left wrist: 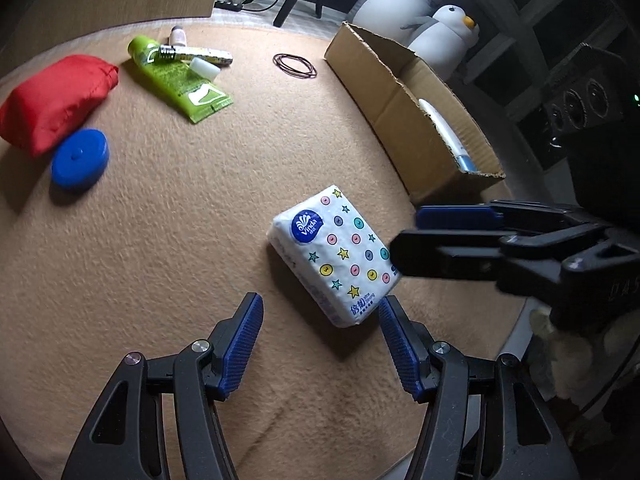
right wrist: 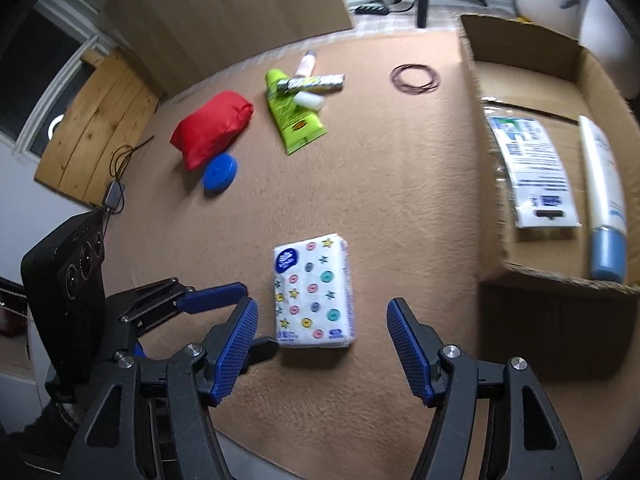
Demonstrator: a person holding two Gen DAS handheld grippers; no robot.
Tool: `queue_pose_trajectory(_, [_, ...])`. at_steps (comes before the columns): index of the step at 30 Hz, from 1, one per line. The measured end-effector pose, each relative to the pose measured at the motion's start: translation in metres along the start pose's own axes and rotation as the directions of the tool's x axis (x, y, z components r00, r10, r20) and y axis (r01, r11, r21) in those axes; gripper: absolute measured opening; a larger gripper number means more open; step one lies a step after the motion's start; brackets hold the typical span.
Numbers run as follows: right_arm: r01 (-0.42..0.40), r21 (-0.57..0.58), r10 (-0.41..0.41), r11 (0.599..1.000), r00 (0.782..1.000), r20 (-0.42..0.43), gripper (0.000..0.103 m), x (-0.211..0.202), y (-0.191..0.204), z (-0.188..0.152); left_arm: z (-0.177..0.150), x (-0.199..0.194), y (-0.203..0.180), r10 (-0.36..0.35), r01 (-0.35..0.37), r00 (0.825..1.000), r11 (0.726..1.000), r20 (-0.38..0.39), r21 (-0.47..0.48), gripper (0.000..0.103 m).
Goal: Organize objects
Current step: 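Grasp the dotted tissue pack with the right gripper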
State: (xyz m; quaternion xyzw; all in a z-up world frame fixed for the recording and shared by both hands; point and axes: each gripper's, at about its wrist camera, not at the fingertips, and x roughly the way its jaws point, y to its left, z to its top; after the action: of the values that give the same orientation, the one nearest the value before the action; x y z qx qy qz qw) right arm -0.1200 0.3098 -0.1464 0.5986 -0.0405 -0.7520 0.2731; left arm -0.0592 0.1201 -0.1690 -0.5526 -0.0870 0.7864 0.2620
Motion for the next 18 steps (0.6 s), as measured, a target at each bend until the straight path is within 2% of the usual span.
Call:
queue_pose_trajectory(10, [0.000,-0.013,-0.001,1.000,0.997,-0.074,0.062,0.037,0.001,0.008,0.002,0.011,-0.003,-0.035,0.035,0.999,0.999,-0.015,-0.029,0.063])
queue_pose_trajectory(16, [-0.009,0.007,0.010,1.000,0.995,-0.101,0.051,0.052,-0.003,0.006,0.006,0.018,-0.010,-0.054,0.054,0.998,0.998,-0.030,-0.017,0.051])
queue_pose_trajectory(18, [-0.027,0.018,0.028,0.999,0.994,-0.102,0.047,0.053,-0.005,0.005,0.007,0.019,-0.011,-0.050,0.050,0.998,0.999,-0.031,-0.014,0.050])
